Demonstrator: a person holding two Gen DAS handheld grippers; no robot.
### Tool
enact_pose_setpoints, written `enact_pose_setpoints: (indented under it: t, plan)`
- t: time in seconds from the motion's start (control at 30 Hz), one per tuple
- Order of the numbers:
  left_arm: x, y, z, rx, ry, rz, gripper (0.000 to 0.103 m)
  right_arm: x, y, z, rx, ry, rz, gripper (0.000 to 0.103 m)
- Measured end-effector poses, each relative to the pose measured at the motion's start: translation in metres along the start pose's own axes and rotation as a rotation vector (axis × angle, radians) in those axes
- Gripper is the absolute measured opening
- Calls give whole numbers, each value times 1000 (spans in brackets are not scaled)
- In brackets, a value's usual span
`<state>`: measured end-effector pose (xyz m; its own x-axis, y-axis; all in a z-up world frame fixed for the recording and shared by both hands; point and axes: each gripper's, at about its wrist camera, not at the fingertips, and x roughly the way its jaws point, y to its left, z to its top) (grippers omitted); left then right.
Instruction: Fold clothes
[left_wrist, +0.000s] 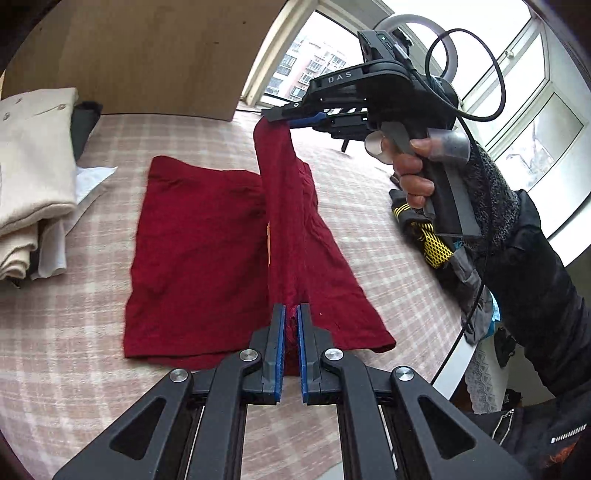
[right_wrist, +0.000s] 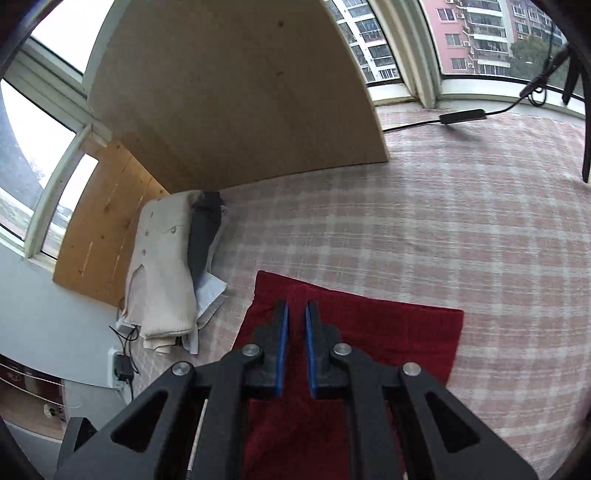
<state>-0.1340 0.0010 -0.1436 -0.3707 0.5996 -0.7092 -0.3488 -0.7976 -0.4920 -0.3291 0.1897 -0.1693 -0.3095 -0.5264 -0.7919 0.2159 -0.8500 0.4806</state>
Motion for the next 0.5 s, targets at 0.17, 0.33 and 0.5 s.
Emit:
enact_pose_setpoints:
  t: [0.17, 0.33, 0.5]
  plan:
    - [-2, 43, -5, -61, -6, -15, 6, 47, 33, 8, -24, 26, -83, 9]
    - [4, 79, -13, -100, 17, -24, 5, 88, 50, 13, -42, 70, -162, 9]
    - [18, 103, -18, -137, 93, -11, 8, 119, 56, 15, -43, 148, -175, 16]
